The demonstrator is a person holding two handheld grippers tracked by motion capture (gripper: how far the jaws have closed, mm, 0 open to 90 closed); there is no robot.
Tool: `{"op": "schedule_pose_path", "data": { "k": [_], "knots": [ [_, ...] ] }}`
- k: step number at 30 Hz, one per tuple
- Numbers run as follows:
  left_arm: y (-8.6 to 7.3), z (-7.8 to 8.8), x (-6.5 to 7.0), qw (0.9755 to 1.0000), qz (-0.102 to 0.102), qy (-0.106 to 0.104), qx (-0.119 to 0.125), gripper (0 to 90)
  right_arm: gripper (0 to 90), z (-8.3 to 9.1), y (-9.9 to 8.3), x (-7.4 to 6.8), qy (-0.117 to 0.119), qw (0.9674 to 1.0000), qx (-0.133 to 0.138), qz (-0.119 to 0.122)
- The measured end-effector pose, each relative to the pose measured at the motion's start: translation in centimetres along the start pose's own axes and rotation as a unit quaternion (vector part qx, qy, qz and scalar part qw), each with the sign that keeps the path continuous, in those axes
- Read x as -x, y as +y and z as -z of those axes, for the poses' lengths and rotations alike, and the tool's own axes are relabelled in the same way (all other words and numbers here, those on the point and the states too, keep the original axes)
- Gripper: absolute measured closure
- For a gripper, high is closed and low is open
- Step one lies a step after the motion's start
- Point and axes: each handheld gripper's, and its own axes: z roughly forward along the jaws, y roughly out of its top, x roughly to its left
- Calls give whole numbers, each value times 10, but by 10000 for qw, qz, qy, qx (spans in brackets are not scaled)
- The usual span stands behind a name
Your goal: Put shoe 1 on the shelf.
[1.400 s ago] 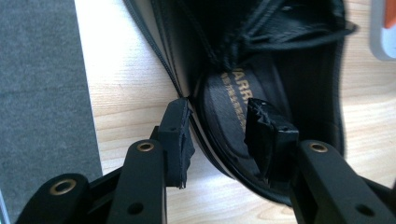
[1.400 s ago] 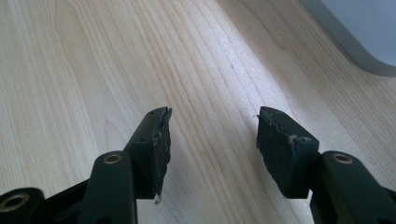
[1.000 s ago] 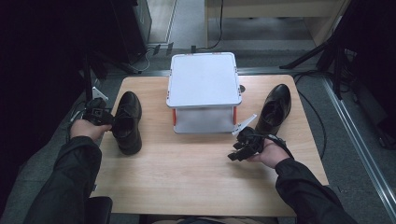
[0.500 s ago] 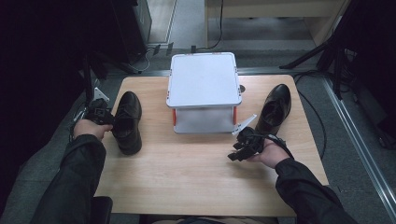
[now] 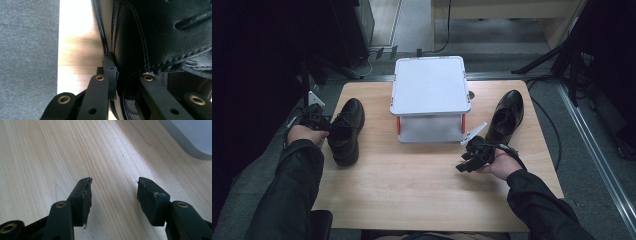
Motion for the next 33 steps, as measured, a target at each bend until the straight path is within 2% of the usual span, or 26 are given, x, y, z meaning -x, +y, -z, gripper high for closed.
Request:
{"op": "schedule_pose_path", "data": {
  "k": [2, 12, 17, 21, 28, 33],
  "knots": [
    [1, 3, -1, 10000, 3, -44, 83, 846, 459, 0, 0, 0, 5, 10000, -3, 2],
    [3, 14, -3, 9994, 163, -219, 199, 852, 463, 0, 0, 0, 8, 10000, -4, 13],
    [6, 24, 0, 9993, 137, -234, 258, 852, 465, 0, 0, 0, 14, 10000, -5, 16],
    [9, 32, 3, 9993, 101, -287, 206, 852, 465, 0, 0, 0, 20, 10000, -14, 19],
    [17, 51, 13, 9993, 37, -287, 251, 852, 468, -1, 0, -1, 15, 10000, -24, 8],
    [26, 71, 30, 9988, -17, -313, 379, 851, 471, -1, 0, -1, 20, 10000, -21, 28]
  ]
}}
